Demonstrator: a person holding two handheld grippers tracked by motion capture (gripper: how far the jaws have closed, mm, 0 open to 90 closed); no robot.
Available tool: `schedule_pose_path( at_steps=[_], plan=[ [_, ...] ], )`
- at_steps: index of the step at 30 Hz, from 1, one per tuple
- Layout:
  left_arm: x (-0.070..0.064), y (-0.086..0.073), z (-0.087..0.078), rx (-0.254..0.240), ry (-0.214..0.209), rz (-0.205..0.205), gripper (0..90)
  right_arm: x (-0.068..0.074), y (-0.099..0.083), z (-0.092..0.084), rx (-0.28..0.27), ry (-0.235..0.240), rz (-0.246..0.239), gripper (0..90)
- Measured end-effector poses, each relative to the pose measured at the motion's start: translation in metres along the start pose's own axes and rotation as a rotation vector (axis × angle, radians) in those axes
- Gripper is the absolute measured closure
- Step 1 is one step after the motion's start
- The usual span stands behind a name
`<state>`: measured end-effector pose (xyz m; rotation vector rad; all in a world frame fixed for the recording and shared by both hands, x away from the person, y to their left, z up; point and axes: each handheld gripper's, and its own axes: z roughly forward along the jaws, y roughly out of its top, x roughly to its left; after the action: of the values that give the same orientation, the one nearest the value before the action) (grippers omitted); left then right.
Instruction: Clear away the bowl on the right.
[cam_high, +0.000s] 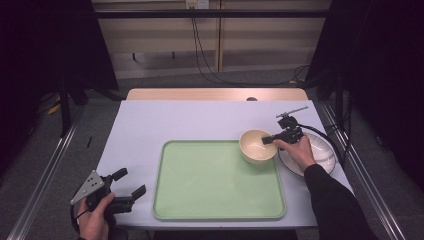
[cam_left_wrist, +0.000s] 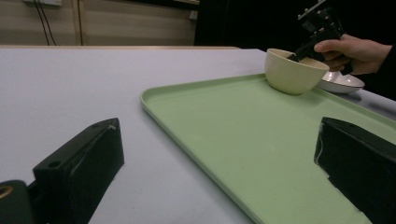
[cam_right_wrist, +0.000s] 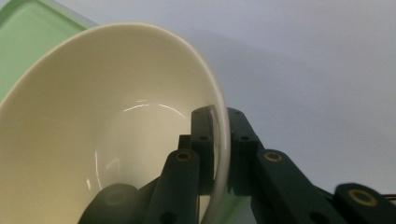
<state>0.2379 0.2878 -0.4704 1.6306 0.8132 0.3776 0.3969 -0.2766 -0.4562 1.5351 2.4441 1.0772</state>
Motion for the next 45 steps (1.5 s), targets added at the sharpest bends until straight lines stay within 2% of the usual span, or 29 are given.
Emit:
schedule_pose_path(
  at_steps=[4,7,11,14,17,19,20,22,23,25,28,30,33,35,37,41,43,45],
  plan=[
    [0.0003,0.0000,0.0000,0.002,0.001,0.002,1.4,0.0013,-0.0009,-0.0001,-0.018,0.003,-0.013,83.0],
    [0.0002,-0.0001,0.0002,0.000,0.007,-0.003,1.4,0.0010,-0.0022,0.0002,-0.042,0.000,-0.052,81.7],
    [0.0002,-0.0001,0.0002,0.001,0.007,-0.003,1.4,0.0015,-0.0034,-0.0002,-0.052,-0.026,-0.067,74.0],
    [0.0001,-0.0002,0.0001,0.001,0.008,-0.004,1.4,0.0015,-0.0040,0.0014,-0.054,-0.019,-0.071,68.2],
    [0.0003,-0.0001,0.0002,0.003,0.008,-0.003,1.4,0.0016,-0.0037,0.0001,-0.067,-0.021,-0.066,57.6],
    [0.0003,-0.0002,0.0002,0.003,0.008,-0.003,1.4,0.0010,-0.0034,-0.0007,-0.075,-0.023,-0.070,53.9],
    [0.0004,-0.0002,0.0001,0.003,0.009,-0.002,1.4,0.0010,-0.0032,-0.0010,-0.075,-0.022,-0.066,48.4],
    [0.0004,-0.0002,0.0001,0.004,0.009,-0.002,1.4,0.0009,-0.0031,-0.0008,-0.068,-0.031,-0.055,46.2],
    [0.0003,-0.0002,0.0001,0.004,0.009,-0.002,1.4,0.0003,-0.0034,-0.0002,-0.071,-0.019,-0.060,44.9],
    [0.0002,-0.0001,0.0002,0.003,0.008,-0.003,1.4,0.0001,-0.0035,-0.0003,-0.084,-0.013,-0.058,35.4],
    [0.0004,-0.0002,0.0001,0.005,0.008,-0.001,1.4,-0.0007,-0.0027,-0.0011,-0.093,-0.011,-0.058,27.3],
    [0.0003,-0.0002,0.0002,0.005,0.008,-0.002,1.4,-0.0015,-0.0024,-0.0007,-0.096,-0.006,-0.050,17.1],
    [0.0002,-0.0002,0.0001,0.004,0.008,-0.002,1.4,-0.0015,-0.0020,-0.0002,-0.106,-0.010,-0.043,8.1],
    [0.0003,-0.0002,0.0001,0.005,0.009,-0.002,1.4,-0.0013,-0.0023,-0.0007,-0.113,-0.002,-0.057,1.7],
    [0.0003,-0.0002,0.0003,0.005,0.009,-0.002,1.4,-0.0007,-0.0021,-0.0024,-0.126,-0.005,-0.055,3.8],
    [0.0003,-0.0002,0.0001,0.005,0.009,-0.002,1.4,-0.0006,-0.0019,-0.0046,-0.147,0.006,-0.058,2.4],
    [0.0003,-0.0002,0.0002,0.005,0.008,-0.002,1.4,-0.0003,-0.0023,-0.0048,-0.167,-0.019,-0.052,4.9],
    [0.0003,-0.0001,0.0000,0.005,0.009,-0.002,1.4,0.0007,-0.0036,-0.0055,-0.197,-0.040,-0.060,2.1]
  ],
)
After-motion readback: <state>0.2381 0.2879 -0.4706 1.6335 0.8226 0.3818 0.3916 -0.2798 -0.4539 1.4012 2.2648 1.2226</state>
